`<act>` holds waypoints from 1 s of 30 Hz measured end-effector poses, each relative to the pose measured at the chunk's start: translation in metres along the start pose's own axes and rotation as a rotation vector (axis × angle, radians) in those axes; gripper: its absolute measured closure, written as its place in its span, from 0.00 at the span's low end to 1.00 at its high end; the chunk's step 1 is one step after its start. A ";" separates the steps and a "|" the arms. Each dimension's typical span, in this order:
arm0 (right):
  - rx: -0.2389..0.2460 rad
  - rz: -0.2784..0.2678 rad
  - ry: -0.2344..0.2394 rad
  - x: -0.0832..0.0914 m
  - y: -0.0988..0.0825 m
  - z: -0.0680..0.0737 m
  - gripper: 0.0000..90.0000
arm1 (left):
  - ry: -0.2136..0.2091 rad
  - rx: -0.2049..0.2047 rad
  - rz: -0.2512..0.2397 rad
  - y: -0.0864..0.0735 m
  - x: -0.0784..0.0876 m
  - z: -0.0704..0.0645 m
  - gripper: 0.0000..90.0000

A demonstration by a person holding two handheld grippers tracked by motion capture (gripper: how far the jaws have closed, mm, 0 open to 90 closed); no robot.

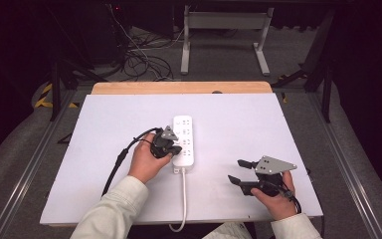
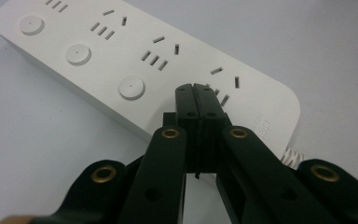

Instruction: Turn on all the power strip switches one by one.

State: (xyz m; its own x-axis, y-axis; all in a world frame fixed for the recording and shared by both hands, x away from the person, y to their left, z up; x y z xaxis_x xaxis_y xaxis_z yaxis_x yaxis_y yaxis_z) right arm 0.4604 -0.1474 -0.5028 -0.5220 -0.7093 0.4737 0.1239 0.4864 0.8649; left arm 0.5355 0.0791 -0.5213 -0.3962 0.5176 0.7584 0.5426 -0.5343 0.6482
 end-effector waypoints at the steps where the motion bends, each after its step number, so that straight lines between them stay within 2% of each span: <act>1: 0.000 0.000 0.000 0.000 0.000 0.000 0.42 | -0.001 0.003 0.002 0.000 0.000 0.000 1.00; 2: 0.002 0.000 0.002 0.000 0.000 0.000 0.42 | -0.005 0.008 -0.001 0.000 0.000 0.001 1.00; 3: 0.001 0.001 0.002 0.000 0.000 0.001 0.42 | 0.012 -0.001 0.001 0.000 0.000 0.003 1.00; 7: 0.003 0.002 0.002 0.000 0.000 0.000 0.42 | 0.000 0.008 -0.001 0.000 0.000 0.004 1.00; 11: 0.003 0.005 0.003 -0.001 -0.001 0.000 0.42 | 0.015 -0.010 -0.001 0.000 0.000 0.002 1.00; 14: 0.003 0.006 0.004 -0.001 -0.001 0.000 0.42 | 0.031 -0.032 0.005 0.000 -0.001 0.000 1.00; 17: 0.000 0.009 0.004 -0.001 -0.002 0.000 0.42 | 0.086 -0.084 0.024 0.000 -0.001 -0.002 1.00; 22: 0.000 0.014 0.006 -0.002 -0.002 0.001 0.42 | 0.069 -0.064 0.029 0.000 -0.002 -0.002 1.00; 26: -0.004 0.015 0.008 -0.002 -0.003 0.000 0.42 | 0.083 -0.069 0.032 0.000 -0.002 -0.003 1.00; 28: -0.001 0.016 0.010 -0.003 -0.003 0.001 0.42 | 0.076 -0.053 0.025 0.001 -0.002 -0.002 1.00; 29: 0.000 0.014 0.011 -0.002 -0.003 0.001 0.42 | 0.103 -0.054 0.022 0.004 0.001 0.001 1.00; 30: 0.000 0.014 0.011 -0.002 -0.003 0.001 0.42 | 0.103 -0.054 0.022 0.004 0.001 0.001 1.00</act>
State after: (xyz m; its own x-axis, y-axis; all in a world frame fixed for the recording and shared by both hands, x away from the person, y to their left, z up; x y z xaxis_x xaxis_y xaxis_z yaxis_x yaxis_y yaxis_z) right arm 0.4606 -0.1465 -0.5064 -0.5112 -0.7076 0.4878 0.1310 0.4968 0.8579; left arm 0.5375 0.0785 -0.5181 -0.4604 0.4355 0.7736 0.5124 -0.5812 0.6322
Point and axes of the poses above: each handheld gripper's, and its own axes: x roughly backward along the jaws, y roughly out of its top, z roughly to its left, the point moved 9 cm from there along -x, roughly forward along the jaws, and after that the axes turned 8 degrees about x, right-handed, at the moved point
